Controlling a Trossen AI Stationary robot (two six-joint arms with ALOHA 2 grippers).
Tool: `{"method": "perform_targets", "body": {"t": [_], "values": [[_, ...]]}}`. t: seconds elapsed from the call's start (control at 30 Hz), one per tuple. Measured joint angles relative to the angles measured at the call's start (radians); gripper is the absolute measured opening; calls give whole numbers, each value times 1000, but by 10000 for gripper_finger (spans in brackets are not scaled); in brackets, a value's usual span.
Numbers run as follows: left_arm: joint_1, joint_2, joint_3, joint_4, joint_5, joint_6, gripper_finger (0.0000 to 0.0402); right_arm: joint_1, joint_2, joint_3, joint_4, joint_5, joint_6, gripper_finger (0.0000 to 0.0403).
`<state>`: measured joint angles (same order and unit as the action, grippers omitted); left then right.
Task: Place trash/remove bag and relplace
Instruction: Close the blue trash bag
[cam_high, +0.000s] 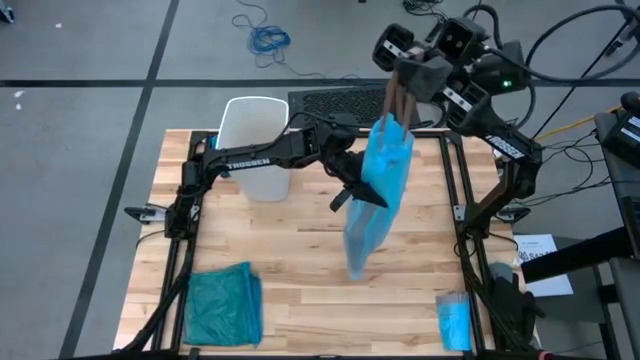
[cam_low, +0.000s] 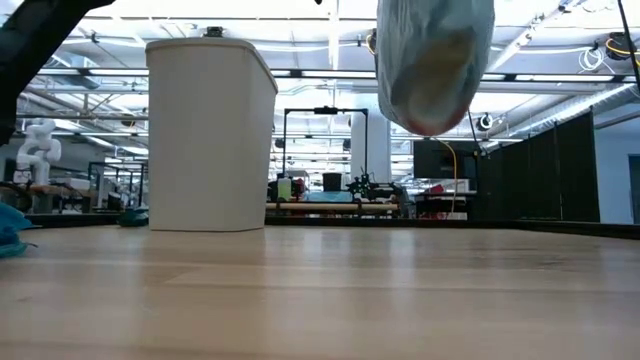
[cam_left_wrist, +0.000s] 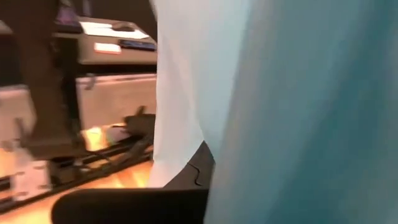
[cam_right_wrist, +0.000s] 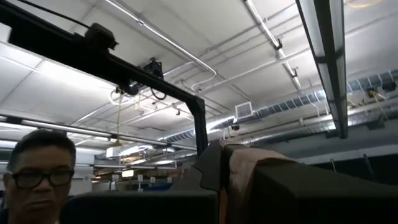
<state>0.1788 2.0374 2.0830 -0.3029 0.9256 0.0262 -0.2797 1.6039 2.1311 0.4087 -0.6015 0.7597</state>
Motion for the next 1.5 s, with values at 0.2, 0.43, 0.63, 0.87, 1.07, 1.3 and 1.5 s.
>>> {"method": "perform_targets", "body": {"t": [0.2, 0.43, 0.63, 0.87, 1.07, 1.3, 1.5], "values": [[35, -10, 0, 6, 117, -100, 66, 0, 0, 0, -50, -21, -9, 0], [78, -11, 27, 9, 375, -253, 158, 0, -1, 0, -68, -32, -12, 0], [93, -88, 26, -79, 379, -213, 192, 0, -18, 0, -120, -32, -42, 0], [142, -239, 28, -349, 196, 34, 183, 0, -49, 2, -153, -32, -78, 0], [188, -327, 28, -428, 170, 70, 182, 11, -48, 2, -305, -23, -130, 0], [246, -429, 27, -479, 52, 113, 182, 63, -48, 2, -382, 1, -205, 0], [285, -445, 27, -501, 40, 114, 182, 84, -48, 1, -385, 40, -230, 0]]}}
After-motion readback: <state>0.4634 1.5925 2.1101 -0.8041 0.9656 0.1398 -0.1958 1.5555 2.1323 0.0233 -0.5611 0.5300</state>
